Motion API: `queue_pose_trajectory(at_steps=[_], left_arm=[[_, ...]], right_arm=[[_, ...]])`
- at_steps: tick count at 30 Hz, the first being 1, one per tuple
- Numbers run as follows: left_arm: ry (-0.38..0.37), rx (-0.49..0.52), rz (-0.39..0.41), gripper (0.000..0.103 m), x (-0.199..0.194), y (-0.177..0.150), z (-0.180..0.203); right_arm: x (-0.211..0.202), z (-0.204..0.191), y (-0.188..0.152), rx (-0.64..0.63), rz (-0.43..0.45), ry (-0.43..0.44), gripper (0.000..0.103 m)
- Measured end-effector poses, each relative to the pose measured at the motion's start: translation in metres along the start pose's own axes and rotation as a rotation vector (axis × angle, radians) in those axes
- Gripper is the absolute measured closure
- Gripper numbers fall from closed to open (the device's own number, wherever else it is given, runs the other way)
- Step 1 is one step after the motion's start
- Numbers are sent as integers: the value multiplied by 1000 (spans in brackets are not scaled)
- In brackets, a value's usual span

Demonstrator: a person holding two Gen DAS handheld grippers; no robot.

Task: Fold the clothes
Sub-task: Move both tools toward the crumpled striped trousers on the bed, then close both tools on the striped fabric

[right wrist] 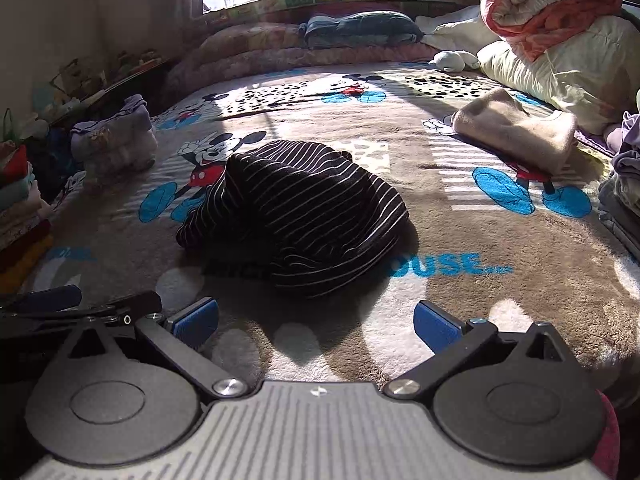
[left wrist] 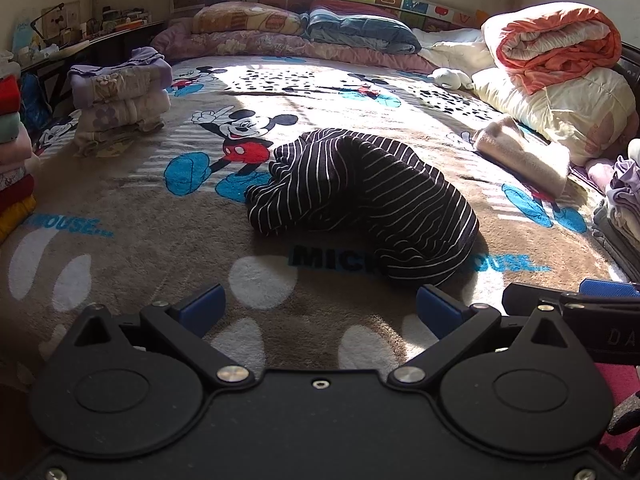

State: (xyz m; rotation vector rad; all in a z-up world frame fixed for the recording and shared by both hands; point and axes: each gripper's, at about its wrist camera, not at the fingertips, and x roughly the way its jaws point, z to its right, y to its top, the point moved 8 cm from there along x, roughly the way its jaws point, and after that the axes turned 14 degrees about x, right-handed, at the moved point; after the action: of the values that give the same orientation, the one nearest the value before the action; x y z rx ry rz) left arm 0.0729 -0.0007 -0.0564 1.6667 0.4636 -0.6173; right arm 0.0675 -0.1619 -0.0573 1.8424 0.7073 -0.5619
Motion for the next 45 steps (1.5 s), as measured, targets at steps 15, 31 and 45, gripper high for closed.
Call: queue_pose_trajectory(at_steps=[15,31,45], left_arm=[[-43,-57,-54,0,33,0,-13],[-244,-374,-78,0,105,16,-67],[-259,-568,-58,36,172,35,-125]], right_arm=[[24,-1,17,-17,-11,128,0],[81,-21,98,-197,-21,290,0],[181,-69,168,-399,-128,265,8]])
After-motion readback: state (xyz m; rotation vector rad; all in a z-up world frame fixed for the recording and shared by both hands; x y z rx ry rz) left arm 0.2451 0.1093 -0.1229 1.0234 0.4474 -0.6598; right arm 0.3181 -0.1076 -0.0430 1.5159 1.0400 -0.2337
